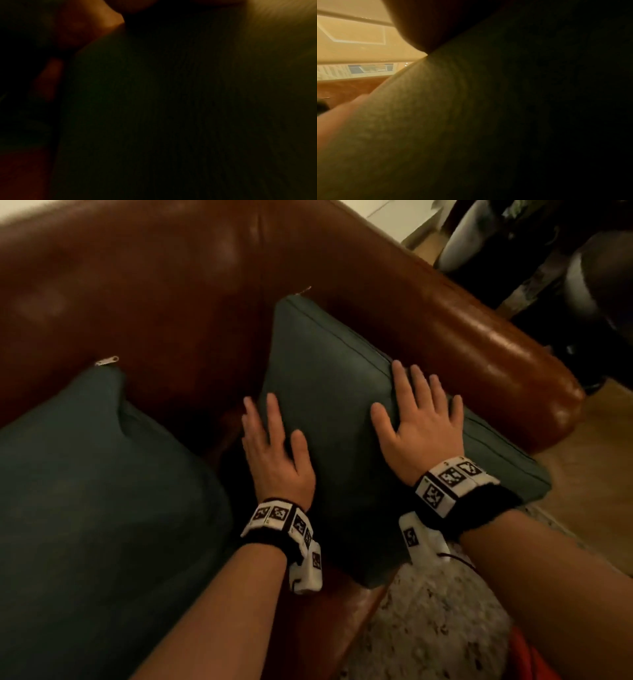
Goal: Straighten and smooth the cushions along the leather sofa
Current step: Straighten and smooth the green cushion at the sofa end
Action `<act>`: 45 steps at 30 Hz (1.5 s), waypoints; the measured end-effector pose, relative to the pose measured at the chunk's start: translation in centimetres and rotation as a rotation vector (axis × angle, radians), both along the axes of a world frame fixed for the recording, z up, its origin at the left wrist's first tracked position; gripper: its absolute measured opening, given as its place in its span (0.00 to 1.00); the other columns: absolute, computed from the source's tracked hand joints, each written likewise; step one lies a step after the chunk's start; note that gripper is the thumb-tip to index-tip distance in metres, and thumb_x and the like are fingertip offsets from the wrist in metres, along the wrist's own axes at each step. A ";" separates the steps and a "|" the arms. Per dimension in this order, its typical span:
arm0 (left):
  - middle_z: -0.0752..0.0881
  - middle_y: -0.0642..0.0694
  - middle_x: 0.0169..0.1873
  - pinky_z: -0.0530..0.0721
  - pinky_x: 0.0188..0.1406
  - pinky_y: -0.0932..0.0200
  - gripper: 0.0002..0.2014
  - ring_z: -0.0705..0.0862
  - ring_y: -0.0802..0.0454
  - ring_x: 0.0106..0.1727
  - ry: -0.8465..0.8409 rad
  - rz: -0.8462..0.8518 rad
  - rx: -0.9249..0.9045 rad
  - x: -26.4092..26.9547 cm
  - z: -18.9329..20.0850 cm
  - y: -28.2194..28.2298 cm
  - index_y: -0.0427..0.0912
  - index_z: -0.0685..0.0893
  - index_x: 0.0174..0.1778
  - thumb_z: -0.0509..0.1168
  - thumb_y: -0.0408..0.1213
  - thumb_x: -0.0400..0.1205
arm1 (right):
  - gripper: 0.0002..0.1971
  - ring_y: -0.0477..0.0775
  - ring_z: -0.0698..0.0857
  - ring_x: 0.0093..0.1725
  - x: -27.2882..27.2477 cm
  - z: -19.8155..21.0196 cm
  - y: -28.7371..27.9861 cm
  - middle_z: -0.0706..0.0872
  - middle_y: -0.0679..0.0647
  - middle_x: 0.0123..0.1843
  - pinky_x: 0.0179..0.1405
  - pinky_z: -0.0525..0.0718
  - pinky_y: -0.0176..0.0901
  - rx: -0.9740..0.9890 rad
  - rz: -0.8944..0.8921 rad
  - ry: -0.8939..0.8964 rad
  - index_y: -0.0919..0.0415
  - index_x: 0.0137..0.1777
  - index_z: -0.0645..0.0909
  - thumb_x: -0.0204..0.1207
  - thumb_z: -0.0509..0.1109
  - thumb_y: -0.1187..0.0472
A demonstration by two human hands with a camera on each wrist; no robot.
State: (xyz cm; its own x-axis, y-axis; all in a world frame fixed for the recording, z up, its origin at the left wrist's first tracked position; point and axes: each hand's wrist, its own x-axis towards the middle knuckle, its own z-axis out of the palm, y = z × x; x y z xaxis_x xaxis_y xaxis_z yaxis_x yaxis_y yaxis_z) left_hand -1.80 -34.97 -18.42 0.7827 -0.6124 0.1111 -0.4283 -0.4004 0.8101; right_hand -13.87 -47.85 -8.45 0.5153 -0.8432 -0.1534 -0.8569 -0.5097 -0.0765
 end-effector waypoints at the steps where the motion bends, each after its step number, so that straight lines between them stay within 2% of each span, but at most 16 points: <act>1: 0.52 0.45 0.87 0.54 0.85 0.41 0.29 0.52 0.47 0.87 0.146 0.075 -0.063 -0.4 -1.2 0.5 0.51 0.52 0.87 0.42 0.54 0.88 | 0.35 0.54 0.44 0.88 -0.2 -0.1 0.0 0.46 0.47 0.89 0.84 0.41 0.64 -0.005 0.001 -0.013 0.38 0.85 0.37 0.81 0.39 0.30; 4: 0.57 0.51 0.86 0.52 0.86 0.45 0.28 0.54 0.53 0.87 0.424 0.213 -0.114 -0.7 -3.6 0.9 0.52 0.56 0.86 0.41 0.51 0.88 | 0.34 0.54 0.45 0.88 -0.1 -0.5 0.3 0.47 0.46 0.89 0.84 0.40 0.63 -0.020 -0.010 -0.037 0.37 0.85 0.38 0.81 0.41 0.31; 10: 0.67 0.45 0.82 0.62 0.82 0.47 0.34 0.65 0.45 0.83 0.458 0.246 -0.030 1.2 -2.4 0.8 0.46 0.65 0.82 0.45 0.57 0.81 | 0.34 0.53 0.46 0.87 0.2 -0.4 0.0 0.49 0.46 0.89 0.84 0.40 0.63 0.010 -0.014 -0.043 0.37 0.85 0.39 0.81 0.40 0.31; 13: 0.60 0.42 0.85 0.60 0.82 0.43 0.33 0.60 0.41 0.84 0.137 0.138 0.057 2.5 2.3 0.0 0.46 0.62 0.83 0.49 0.50 0.80 | 0.34 0.55 0.45 0.87 0.2 0.0 -0.1 0.50 0.46 0.89 0.84 0.40 0.66 -0.008 -0.016 -0.013 0.38 0.86 0.40 0.81 0.40 0.31; 17: 0.56 0.52 0.86 0.45 0.86 0.42 0.29 0.49 0.45 0.88 -0.464 -0.445 0.109 3.4 9.2 -6.0 0.56 0.60 0.84 0.49 0.49 0.85 | 0.35 0.56 0.47 0.88 0.8 0.1 0.9 0.52 0.46 0.89 0.83 0.40 0.69 -0.073 -0.002 -0.038 0.43 0.87 0.44 0.82 0.43 0.34; 20: 0.61 0.55 0.85 0.45 0.84 0.38 0.28 0.54 0.45 0.87 -0.740 -0.756 0.371 6.0 9.5 -9.5 0.60 0.59 0.84 0.42 0.56 0.86 | 0.33 0.55 0.49 0.87 -1.6 0.3 1.0 0.54 0.46 0.88 0.84 0.43 0.65 -0.079 0.020 -0.057 0.42 0.87 0.46 0.83 0.41 0.34; 22: 0.63 0.53 0.84 0.47 0.83 0.38 0.29 0.56 0.44 0.86 -0.800 -0.715 0.451 9.5 8.6 -9.8 0.60 0.59 0.84 0.39 0.58 0.85 | 0.32 0.53 0.47 0.88 -5.8 0.2 1.0 0.51 0.45 0.89 0.85 0.41 0.60 -0.072 -0.031 -0.029 0.39 0.86 0.43 0.84 0.38 0.33; 24: 0.59 0.50 0.86 0.47 0.83 0.38 0.27 0.53 0.41 0.87 -0.662 -0.546 0.487 13.0 8.3 -9.3 0.61 0.58 0.84 0.41 0.58 0.86 | 0.31 0.49 0.41 0.87 -10.9 -0.5 1.7 0.44 0.41 0.88 0.85 0.37 0.55 -0.066 -0.134 -0.017 0.37 0.86 0.38 0.83 0.35 0.32; 26: 0.52 0.47 0.87 0.47 0.84 0.43 0.27 0.50 0.40 0.87 -0.352 -0.364 0.505 15.5 7.7 -8.2 0.59 0.58 0.84 0.42 0.56 0.87 | 0.31 0.46 0.40 0.87 -15.0 -1.2 2.5 0.41 0.37 0.87 0.84 0.36 0.53 -0.005 -0.260 -0.120 0.37 0.85 0.40 0.83 0.34 0.34; 29: 0.67 0.40 0.82 0.59 0.82 0.45 0.26 0.65 0.38 0.82 0.098 -0.235 0.462 16.9 6.6 -6.5 0.51 0.68 0.81 0.46 0.53 0.87 | 0.25 0.49 0.60 0.83 -19.0 -3.6 2.9 0.62 0.49 0.86 0.83 0.53 0.49 0.072 -0.700 -0.701 0.46 0.83 0.62 0.87 0.47 0.44; 31: 0.81 0.38 0.71 0.73 0.74 0.37 0.25 0.78 0.35 0.73 0.245 -0.241 0.416 16.3 6.3 -6.0 0.54 0.80 0.70 0.54 0.57 0.81 | 0.15 0.51 0.75 0.74 -19.2 -4.1 3.1 0.79 0.50 0.75 0.78 0.69 0.54 0.380 -1.005 -1.168 0.41 0.69 0.79 0.86 0.60 0.47; 33: 0.85 0.40 0.65 0.78 0.70 0.36 0.20 0.83 0.37 0.67 0.341 -0.230 0.306 14.9 6.9 -6.7 0.54 0.82 0.66 0.55 0.52 0.81 | 0.16 0.53 0.84 0.66 -17.9 -4.2 3.1 0.90 0.46 0.60 0.63 0.82 0.51 0.627 -1.112 -1.482 0.44 0.61 0.84 0.75 0.70 0.44; 35: 0.86 0.42 0.64 0.80 0.67 0.43 0.17 0.85 0.44 0.62 0.493 -0.253 0.186 13.8 7.8 -7.8 0.51 0.81 0.68 0.57 0.37 0.85 | 0.18 0.56 0.86 0.63 -16.2 -4.1 2.7 0.92 0.41 0.50 0.52 0.85 0.43 0.593 -1.125 -1.527 0.53 0.69 0.81 0.80 0.68 0.52; 38: 0.89 0.46 0.58 0.83 0.64 0.44 0.14 0.87 0.45 0.58 0.580 -0.253 0.137 13.2 8.4 -8.7 0.58 0.86 0.56 0.63 0.35 0.81 | 0.16 0.60 0.86 0.64 -14.9 -4.3 2.0 0.91 0.51 0.57 0.57 0.86 0.46 0.475 -1.170 -1.503 0.60 0.71 0.81 0.84 0.65 0.63; 41: 0.90 0.44 0.51 0.85 0.61 0.45 0.09 0.87 0.42 0.55 0.462 -0.066 0.111 14.3 8.5 -9.2 0.52 0.87 0.49 0.65 0.35 0.80 | 0.11 0.58 0.89 0.58 -16.2 -5.0 1.5 0.91 0.53 0.53 0.60 0.86 0.55 0.282 -1.170 -1.330 0.58 0.61 0.88 0.81 0.70 0.62; 45: 0.87 0.43 0.51 0.82 0.57 0.52 0.13 0.82 0.49 0.51 0.263 0.008 0.135 15.9 8.8 -10.4 0.41 0.86 0.62 0.67 0.39 0.83 | 0.06 0.57 0.91 0.50 -18.9 -5.4 0.8 0.92 0.54 0.47 0.56 0.89 0.61 0.082 -1.203 -1.160 0.51 0.49 0.91 0.77 0.73 0.54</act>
